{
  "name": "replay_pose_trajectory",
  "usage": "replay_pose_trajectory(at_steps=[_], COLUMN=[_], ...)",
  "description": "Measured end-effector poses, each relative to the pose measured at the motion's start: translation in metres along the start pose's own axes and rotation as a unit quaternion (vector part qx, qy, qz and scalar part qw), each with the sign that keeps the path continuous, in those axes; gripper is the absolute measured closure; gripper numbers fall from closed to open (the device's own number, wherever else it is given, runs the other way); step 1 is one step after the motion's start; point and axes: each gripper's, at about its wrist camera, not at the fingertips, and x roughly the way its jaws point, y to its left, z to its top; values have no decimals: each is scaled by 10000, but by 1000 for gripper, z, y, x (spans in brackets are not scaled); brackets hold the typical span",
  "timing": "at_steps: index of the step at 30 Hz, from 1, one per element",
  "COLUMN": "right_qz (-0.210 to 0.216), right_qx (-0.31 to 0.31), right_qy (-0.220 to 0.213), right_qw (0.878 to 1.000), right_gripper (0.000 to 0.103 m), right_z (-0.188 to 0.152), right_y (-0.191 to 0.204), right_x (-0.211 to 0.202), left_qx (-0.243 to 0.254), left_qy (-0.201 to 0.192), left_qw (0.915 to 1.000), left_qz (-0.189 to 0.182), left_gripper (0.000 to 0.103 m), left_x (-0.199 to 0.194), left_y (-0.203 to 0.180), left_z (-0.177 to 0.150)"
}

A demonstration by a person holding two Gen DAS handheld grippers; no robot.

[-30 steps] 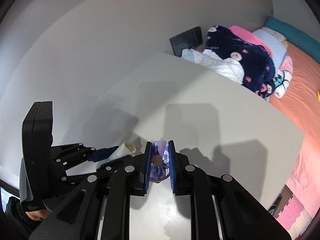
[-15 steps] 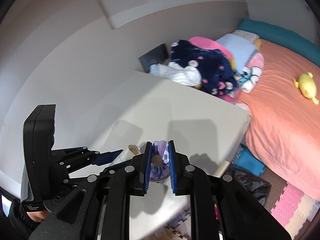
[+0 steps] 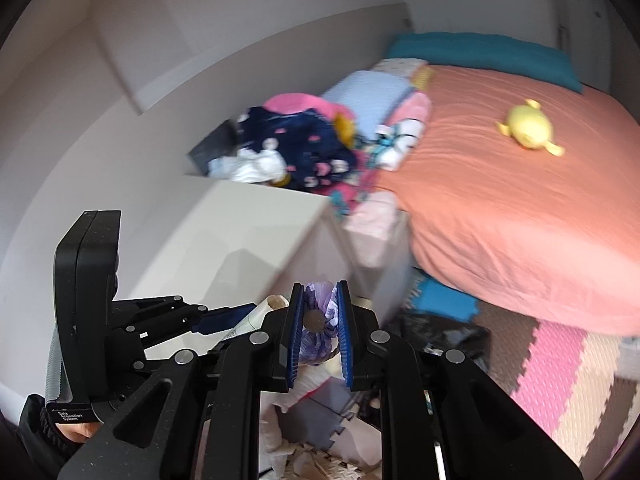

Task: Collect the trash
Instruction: 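Carry flower and box over the trash bag and open both tools, then move both open tools from the trash bag back over the desk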

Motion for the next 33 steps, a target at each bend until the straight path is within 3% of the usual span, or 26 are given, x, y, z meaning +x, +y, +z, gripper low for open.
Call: replay_pose_trajectory(at_steps=[7,8,9,10,11,14,21,33], right_qz=[-305,-311,-305,-404,-556,-760,-840,-724], right_qx=[564,651,741,865,983,1124,1164,981], right_qy=[54,124,207,252,223,139,136,278], right_qw=[9979,9973,9966,9951,9934,9907,9895,9922], right_gripper=[86,80,62,51,40,39,38,38], right_z=[-24,-27,-28,-30,-32,-34,-35,-36], right_y=[-63,-72,-78,-85,-92,-106,-120,-103], right_x=[-19,-18,-16,-15,-16,-22,-23,-15], left_qx=[467,509,577,606,668,700,450,204], left_qy=[294,364,476,500,468,448,592,502], left_qw=[9976,9970,9962,9964,9967,9961,9968,9980], left_qz=[-411,-463,-440,-332,-36,287,302,325], left_gripper=[72,65,55,24,6,6,6,6], left_x=[35,40,48,52,58,65,70,54], left_y=[-50,-54,-59,-64,-67,-67,-57,-40], left_z=[9,9,10,11,11,12,13,4])
